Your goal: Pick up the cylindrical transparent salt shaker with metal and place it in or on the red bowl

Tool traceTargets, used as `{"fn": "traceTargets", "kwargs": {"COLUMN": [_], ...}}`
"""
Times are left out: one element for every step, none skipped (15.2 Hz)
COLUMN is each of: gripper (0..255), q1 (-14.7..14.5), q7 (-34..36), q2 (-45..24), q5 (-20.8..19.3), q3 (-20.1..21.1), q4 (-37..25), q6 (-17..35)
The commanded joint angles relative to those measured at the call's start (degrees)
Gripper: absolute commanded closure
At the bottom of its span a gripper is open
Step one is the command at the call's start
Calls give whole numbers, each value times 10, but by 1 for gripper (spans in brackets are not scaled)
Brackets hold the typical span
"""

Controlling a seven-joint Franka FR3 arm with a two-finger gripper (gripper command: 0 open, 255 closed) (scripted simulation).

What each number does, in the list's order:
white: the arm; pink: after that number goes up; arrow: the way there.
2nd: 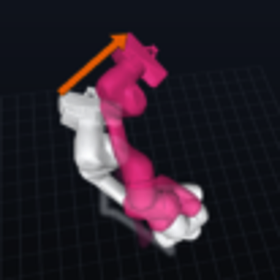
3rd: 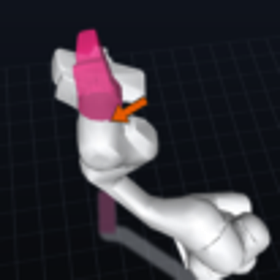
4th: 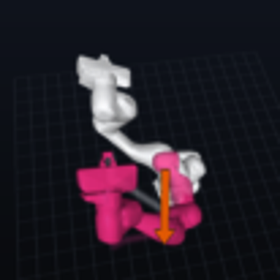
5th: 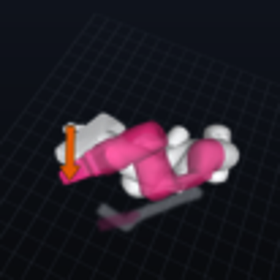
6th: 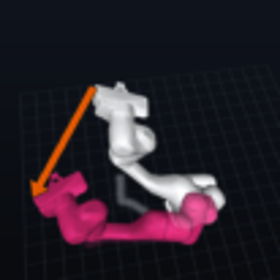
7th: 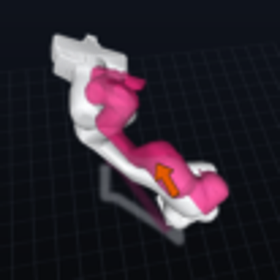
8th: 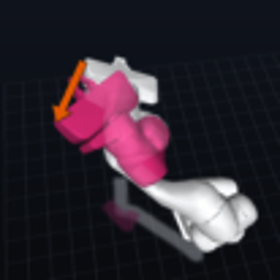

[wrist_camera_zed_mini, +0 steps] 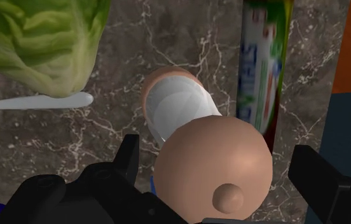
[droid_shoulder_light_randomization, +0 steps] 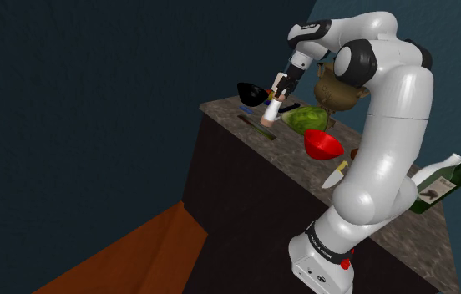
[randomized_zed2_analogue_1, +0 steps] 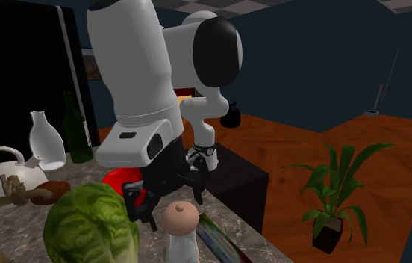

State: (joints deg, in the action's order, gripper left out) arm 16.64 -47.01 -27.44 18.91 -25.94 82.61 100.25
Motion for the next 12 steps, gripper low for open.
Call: {"fn": "traceTargets", "kwargs": {"gripper": [0,0,0,0,0,255,255,255,255,255,255,255], "q1": [0,0,0,0,0,0,0,0,0,0,0,0], "q7": [0,0,0,0,0,0,0,0,0,0,0,0], "q2": [0,0,0,0,0,0,0,0,0,0,0,0], "q5": [0,0,0,0,0,0,0,0,0,0,0,0], "q3": [0,0,0,0,0,0,0,0,0,0,0,0], "q4": [1,1,1,1,1,1,1,1,1,1,1,1], "q6": [1,1,1,1,1,1,1,1,1,1,1,1]}}
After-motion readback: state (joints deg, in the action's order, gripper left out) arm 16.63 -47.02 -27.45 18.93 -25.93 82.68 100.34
